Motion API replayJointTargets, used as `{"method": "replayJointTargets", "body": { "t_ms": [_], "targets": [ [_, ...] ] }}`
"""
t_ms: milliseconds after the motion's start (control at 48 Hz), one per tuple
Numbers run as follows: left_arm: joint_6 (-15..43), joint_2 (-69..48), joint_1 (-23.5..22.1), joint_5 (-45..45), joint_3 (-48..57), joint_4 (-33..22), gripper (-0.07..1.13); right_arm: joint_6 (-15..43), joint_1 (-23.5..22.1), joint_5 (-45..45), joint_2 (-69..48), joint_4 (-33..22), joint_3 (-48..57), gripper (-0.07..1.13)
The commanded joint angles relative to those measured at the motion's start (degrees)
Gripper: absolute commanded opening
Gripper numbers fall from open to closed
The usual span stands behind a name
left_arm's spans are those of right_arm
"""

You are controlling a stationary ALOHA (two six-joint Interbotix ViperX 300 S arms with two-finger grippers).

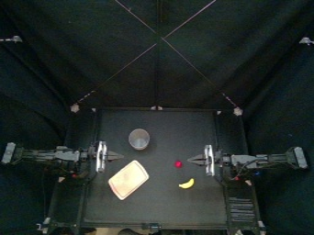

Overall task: Pick the banana then place it on the pink plate
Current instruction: Pick the banana

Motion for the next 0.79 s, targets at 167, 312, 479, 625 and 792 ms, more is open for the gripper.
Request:
{"method": "replayJointTargets", "body": {
  "t_ms": [167,312,479,625,792],
  "targets": [
    [0.3,0.5,0.4,-0.9,-0.9,0.2,0.04,0.2,1.3,8.2,8.0,-0.1,-0.5,0.02],
    [0.4,0.5,0.5,-1.8,-0.9,0.3,0.04,0.3,5.5,18.0,13.7,0.4,-0.7,0.03],
    [0.4,0.4,0.7,-3.5,-0.9,0.5,0.04,0.3,11.9,22.9,16.9,1.6,-1.1,0.20],
    [0.3,0.4,1.3,-3.7,-0.9,0.6,0.04,0.4,14.8,24.8,17.8,3.1,-0.6,0.57],
    [0.3,0.5,1.4,-4.0,-0.7,0.5,0.04,0.3,14.8,25.8,19.2,3.2,-0.7,0.93]
  ]
}}
